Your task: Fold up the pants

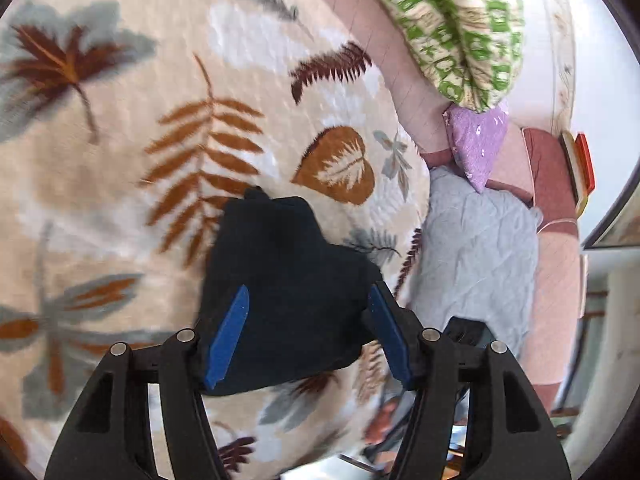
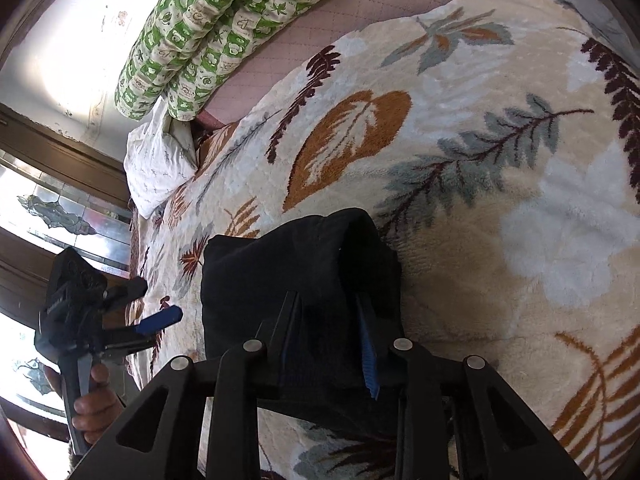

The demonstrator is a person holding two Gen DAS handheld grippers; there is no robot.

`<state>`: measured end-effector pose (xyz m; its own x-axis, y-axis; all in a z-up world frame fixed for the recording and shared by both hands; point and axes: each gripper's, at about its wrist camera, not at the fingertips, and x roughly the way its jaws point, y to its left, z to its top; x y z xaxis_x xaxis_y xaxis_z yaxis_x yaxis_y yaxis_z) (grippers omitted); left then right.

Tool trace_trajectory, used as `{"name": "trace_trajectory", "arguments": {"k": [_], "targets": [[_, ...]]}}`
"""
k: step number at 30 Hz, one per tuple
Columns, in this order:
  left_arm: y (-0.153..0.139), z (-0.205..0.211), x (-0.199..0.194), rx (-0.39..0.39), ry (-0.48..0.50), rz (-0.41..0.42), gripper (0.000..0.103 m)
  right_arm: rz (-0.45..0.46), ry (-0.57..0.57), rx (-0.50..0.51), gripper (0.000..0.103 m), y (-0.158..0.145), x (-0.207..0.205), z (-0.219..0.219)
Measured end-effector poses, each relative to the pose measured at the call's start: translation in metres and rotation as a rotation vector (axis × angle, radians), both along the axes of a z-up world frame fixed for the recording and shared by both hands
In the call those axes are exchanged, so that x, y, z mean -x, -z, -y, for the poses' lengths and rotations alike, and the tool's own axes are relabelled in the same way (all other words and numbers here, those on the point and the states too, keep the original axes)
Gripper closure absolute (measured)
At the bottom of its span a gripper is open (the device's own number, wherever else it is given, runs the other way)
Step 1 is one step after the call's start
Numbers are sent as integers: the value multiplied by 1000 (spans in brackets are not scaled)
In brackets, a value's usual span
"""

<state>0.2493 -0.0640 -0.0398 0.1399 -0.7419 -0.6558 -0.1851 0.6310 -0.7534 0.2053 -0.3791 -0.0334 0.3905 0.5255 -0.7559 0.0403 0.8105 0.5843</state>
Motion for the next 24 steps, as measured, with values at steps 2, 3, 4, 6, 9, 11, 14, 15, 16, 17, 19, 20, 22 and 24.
{"name": "trace_trajectory", "arguments": {"k": [2, 3, 4, 6, 9, 11, 14, 15, 16, 17, 19, 20, 22, 24], "targets": [[1, 19, -9, -47, 34, 3, 42, 7, -5, 13, 78, 0, 1, -1], [1, 31, -11, -108, 54, 19, 42, 12, -12, 26, 79, -1, 1, -2], [3, 38, -12, -184, 70, 37, 42, 18, -15, 44, 84, -2, 1, -3], [13, 45, -19, -278, 88, 40, 51, 30, -18, 73, 90, -2, 3, -4], [26, 39, -20, -319, 78, 19, 72, 7, 10, 41, 95, 7, 5, 6], [25, 30, -20, -274, 60, -8, 72, -2, 24, 25, 96, 14, 4, 10], [16, 11, -15, -194, 33, -17, 72, -7, 32, 3, 91, 14, 4, 11], [13, 3, -11, -203, 35, -9, 71, -8, 35, -22, 90, 11, 5, 13], [10, -2, -5, -212, 46, -1, 64, -3, 39, -37, 87, 7, 7, 16], [9, -5, 0, -209, 62, -1, 58, 14, 49, -38, 76, 0, 10, 21], [10, -6, 11, -180, 90, -14, 51, 46, 55, -50, 49, -11, 15, 28], [10, -4, 16, -163, 102, -15, 51, 55, 57, -58, 35, -14, 16, 31], [9, 4, 22, -148, 145, -5, 51, 59, 50, -58, 31, -15, 14, 30], [9, 9, 26, -177, 191, 16, 51, 36, 22, -77, 31, -9, 10, 25]]}}
